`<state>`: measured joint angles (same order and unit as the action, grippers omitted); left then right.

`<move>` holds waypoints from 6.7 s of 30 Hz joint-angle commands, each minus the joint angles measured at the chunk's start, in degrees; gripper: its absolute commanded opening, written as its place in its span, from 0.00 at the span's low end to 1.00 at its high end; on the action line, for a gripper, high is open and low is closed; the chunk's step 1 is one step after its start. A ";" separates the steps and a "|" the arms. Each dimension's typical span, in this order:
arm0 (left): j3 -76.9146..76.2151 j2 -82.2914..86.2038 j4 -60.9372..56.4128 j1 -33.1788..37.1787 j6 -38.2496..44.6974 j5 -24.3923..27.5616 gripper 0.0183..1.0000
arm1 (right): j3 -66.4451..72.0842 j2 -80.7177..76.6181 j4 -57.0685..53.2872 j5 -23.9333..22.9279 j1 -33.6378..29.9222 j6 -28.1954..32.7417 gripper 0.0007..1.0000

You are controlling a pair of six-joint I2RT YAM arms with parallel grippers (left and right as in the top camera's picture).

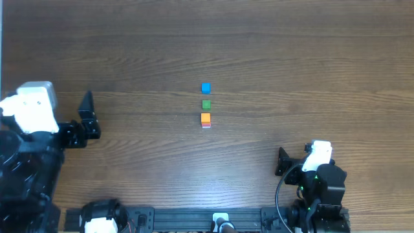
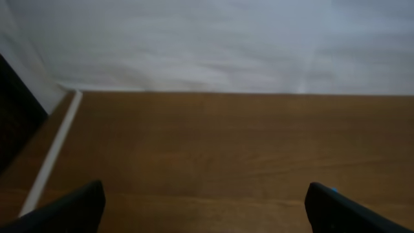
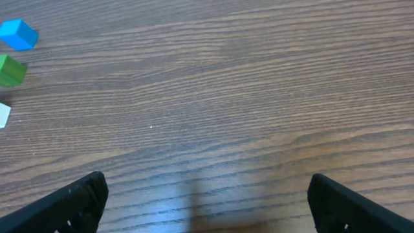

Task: Stack Cubes

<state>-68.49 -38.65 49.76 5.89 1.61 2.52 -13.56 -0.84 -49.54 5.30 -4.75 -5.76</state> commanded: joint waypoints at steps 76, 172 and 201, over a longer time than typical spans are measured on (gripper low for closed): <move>68.13 38.23 -47.28 5.84 -9.31 18.36 1.00 | 0.17 0.50 -0.02 0.24 -0.31 0.26 0.99; 68.13 31.04 -46.14 -4.50 -6.51 4.70 1.00 | 0.17 0.50 -0.02 0.24 -0.31 0.26 0.99; 68.13 38.32 -46.12 -3.85 -6.51 5.29 1.00 | 0.17 0.50 -0.02 0.24 -0.31 0.26 0.99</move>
<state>-0.84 -0.73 3.64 1.69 -5.76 7.88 -13.58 -0.84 -49.54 5.30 -4.75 -5.80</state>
